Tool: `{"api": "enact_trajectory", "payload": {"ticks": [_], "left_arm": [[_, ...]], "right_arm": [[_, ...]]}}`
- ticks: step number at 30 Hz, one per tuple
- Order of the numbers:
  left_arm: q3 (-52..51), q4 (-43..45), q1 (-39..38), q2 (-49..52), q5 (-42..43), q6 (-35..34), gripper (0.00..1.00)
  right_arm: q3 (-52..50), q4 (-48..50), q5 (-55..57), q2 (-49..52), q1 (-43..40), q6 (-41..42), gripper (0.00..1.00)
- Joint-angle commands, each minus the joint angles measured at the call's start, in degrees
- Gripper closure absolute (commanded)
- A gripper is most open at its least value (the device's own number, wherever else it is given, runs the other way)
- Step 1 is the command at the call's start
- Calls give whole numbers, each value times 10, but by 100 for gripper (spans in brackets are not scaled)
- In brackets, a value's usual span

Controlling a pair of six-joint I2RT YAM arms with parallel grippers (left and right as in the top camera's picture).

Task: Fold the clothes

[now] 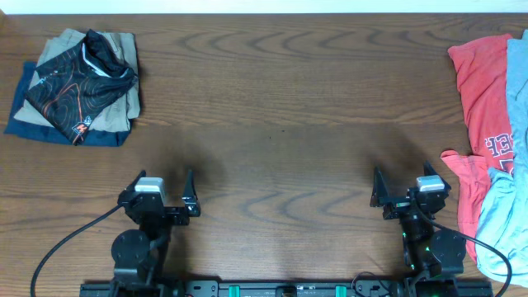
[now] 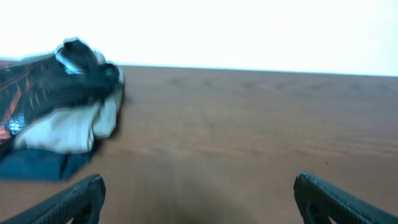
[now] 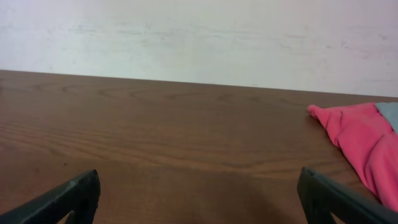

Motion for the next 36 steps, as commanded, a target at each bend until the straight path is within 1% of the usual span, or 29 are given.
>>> {"api": "enact_trajectory", "payload": {"ticks": [1,4,9,10,15,36], "left_arm": [[-23,57,2,-8,-15,66,2],[-45,109,2,-8,-38,80,2],[-81,156,2,-8,-63,84,2],[-88,156,2,-8,-62,84,2],[-87,85,2,-8,-60,84,2],[-87,87,2,-6,-57,84,2]], "right_arm": [[-1,-3,0,-4,5,-6,1],[-1,-2,0,-4,5,-6,1],[-1,-2,0,-4,5,-6,1],[-1,-2,0,-4,5,-6,1],[-1,-2,0,-4,5,-6,1],[-1,-3,0,-4,5,-6,1]]}}
